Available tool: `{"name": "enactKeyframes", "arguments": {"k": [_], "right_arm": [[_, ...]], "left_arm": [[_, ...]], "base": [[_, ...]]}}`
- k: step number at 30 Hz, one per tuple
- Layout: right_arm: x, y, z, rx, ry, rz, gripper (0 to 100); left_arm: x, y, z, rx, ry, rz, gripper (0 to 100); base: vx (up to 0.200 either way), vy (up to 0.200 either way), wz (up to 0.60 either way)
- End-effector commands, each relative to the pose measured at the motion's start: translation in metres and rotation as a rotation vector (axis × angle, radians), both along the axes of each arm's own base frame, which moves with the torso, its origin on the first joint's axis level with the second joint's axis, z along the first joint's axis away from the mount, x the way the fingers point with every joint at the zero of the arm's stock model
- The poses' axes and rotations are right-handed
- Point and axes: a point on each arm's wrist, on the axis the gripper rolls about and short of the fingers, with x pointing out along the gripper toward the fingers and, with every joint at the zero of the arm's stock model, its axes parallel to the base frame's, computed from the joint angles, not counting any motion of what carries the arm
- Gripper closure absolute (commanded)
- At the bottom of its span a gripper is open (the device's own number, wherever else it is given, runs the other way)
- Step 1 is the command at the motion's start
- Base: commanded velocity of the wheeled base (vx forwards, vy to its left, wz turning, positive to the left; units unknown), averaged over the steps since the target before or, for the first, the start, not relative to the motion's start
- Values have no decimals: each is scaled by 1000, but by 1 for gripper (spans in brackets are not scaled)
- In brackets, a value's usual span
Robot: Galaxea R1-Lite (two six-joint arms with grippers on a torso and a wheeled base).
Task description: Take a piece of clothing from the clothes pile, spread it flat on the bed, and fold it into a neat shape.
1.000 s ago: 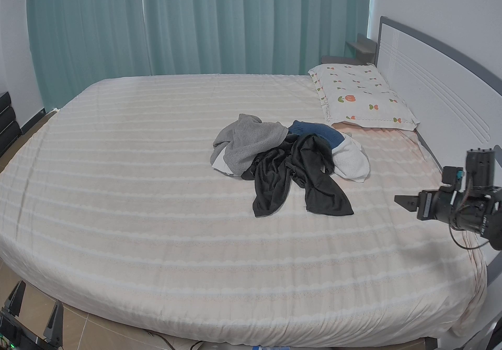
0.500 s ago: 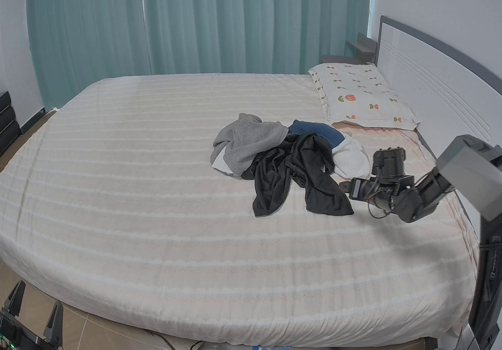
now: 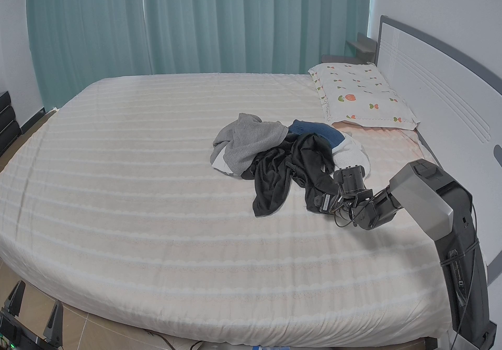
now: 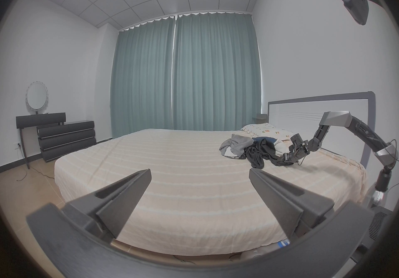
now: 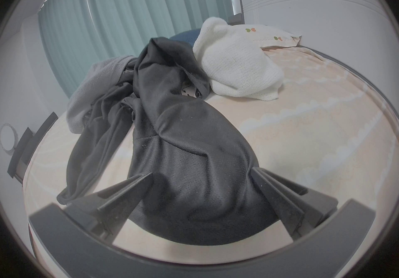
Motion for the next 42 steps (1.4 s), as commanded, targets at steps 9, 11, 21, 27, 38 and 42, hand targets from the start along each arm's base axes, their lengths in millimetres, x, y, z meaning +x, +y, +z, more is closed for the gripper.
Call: {"name": "enactKeyframes", "arguments": {"k": [9,11,21,27,38,42], "right_arm": [[1,3,-2,-10,8,1,100],[1,5,5,0,-11,1,100],[-35,-4,83,182,-53,-18,100],[-108,-12,131,400,-58,155,100],[-195,-12,192,530,-357,350,100],[-224,-9,210,586,-389,401,100]], "left_arm": [[0,0,-5,-2,3,1,0],[0,0,-5,-2,1,1,0],[0,0,-5,-2,3,1,0],[0,0,-5,-5,0,5,0],[-21,0,86,-114,-260,-99,0],[3,-2,118,-50,-124,-141,0]], "base": [[0,0,0],[0,0,0],[0,0,0],[0,0,0],[0,0,0],[0,0,0]]}}
